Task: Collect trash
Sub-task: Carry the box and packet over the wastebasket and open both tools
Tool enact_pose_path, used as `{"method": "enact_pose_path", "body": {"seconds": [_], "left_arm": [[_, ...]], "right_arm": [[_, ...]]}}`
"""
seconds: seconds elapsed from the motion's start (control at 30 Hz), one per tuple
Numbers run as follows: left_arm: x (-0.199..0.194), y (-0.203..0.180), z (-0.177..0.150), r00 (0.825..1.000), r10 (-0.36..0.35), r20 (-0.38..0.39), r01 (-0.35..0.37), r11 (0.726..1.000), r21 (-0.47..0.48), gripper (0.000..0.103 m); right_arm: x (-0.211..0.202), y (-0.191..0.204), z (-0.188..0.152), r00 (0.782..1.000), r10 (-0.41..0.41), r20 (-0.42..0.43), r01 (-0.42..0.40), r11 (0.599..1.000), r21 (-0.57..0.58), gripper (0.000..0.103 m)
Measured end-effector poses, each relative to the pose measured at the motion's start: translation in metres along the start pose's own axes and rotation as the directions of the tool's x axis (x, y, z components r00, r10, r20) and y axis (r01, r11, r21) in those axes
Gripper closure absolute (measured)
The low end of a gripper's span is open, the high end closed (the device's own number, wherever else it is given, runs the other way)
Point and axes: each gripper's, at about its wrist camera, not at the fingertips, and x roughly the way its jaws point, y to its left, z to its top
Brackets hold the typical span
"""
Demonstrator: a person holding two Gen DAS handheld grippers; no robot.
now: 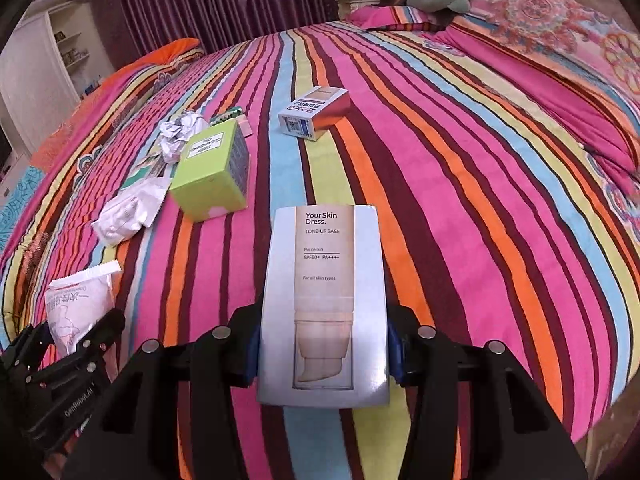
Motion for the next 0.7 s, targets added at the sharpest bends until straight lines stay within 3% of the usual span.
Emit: {"method": "enact_pose_path", "body": {"seconds": [0.47, 0.7], "left_arm": [[-0.071, 0.021, -0.054, 0.998, -0.023, 0.056, 0.019, 0.998, 0.055, 0.032], [-0.098, 0.023, -0.09, 0.997, -0.031, 0.074, 0.024, 0.995, 0.097, 0.032]], "right_arm": [[-0.081, 0.021, -0.061, 0.998, 0.035, 0.058, -0.036, 0.999, 0.022, 0.058], [-0.102, 0.028, -0.095, 0.997, 0.058, 0.048, -0.06, 0.997, 0.041, 0.058]]}}
